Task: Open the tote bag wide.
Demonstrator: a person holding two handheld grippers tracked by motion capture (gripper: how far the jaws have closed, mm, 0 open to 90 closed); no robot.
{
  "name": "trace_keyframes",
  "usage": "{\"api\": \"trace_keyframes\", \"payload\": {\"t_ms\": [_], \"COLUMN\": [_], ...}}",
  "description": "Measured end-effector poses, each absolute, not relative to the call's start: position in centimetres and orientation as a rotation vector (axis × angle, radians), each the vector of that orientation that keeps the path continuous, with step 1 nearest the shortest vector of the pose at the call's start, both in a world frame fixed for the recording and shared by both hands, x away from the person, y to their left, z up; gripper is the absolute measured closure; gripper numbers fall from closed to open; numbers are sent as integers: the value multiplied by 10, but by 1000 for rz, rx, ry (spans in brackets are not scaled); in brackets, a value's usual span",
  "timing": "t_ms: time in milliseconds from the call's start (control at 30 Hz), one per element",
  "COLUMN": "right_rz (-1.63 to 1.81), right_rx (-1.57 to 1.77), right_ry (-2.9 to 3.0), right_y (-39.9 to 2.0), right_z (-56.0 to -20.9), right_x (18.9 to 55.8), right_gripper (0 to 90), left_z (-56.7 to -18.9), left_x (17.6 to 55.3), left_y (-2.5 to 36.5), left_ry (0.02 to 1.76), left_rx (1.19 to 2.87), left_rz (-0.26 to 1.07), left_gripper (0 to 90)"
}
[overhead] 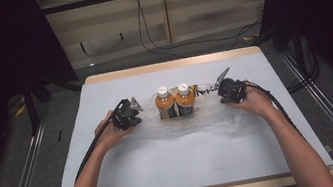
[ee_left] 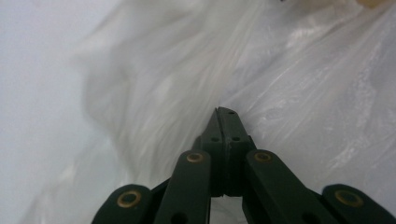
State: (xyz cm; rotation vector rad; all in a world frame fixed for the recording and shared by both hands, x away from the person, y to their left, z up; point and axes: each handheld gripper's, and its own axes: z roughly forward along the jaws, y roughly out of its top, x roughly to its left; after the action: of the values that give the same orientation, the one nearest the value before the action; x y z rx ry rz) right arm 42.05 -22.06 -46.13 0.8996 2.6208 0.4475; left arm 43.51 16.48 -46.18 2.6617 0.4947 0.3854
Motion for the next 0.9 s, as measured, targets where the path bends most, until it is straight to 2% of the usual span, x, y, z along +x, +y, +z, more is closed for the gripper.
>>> {"api": "trace_keyframes", "payload": {"t_ms": [200, 400, 500, 567, 733, 900], "right_rz": [432, 434, 462, 532, 637, 665], "right_rx": [959, 914, 929, 894, 841, 776], "right_ry": [2609, 2621, 2624, 2621, 2618, 2661], "right_y": [-245, -247, -241, -236, -216, -188], "right_z": [-461, -461, -459, -454, -442, -439], "right_x": [418, 413, 409, 408, 408, 409], "right_gripper": [900, 900, 900, 900, 900, 900], "left_z": [-460, -457, -450, -441, -424, -436], "left_x": [425, 411, 407, 408, 416, 439], "left_y": [178, 180, 178, 174, 149, 130], "left_ry": [479, 440, 406, 418, 376, 432], "left_rx": [2672, 2699, 2669, 2583, 2538, 2544], "left_rz": [349, 314, 287, 257, 281, 265], "left_gripper": [900, 900, 900, 900, 900, 891]}}
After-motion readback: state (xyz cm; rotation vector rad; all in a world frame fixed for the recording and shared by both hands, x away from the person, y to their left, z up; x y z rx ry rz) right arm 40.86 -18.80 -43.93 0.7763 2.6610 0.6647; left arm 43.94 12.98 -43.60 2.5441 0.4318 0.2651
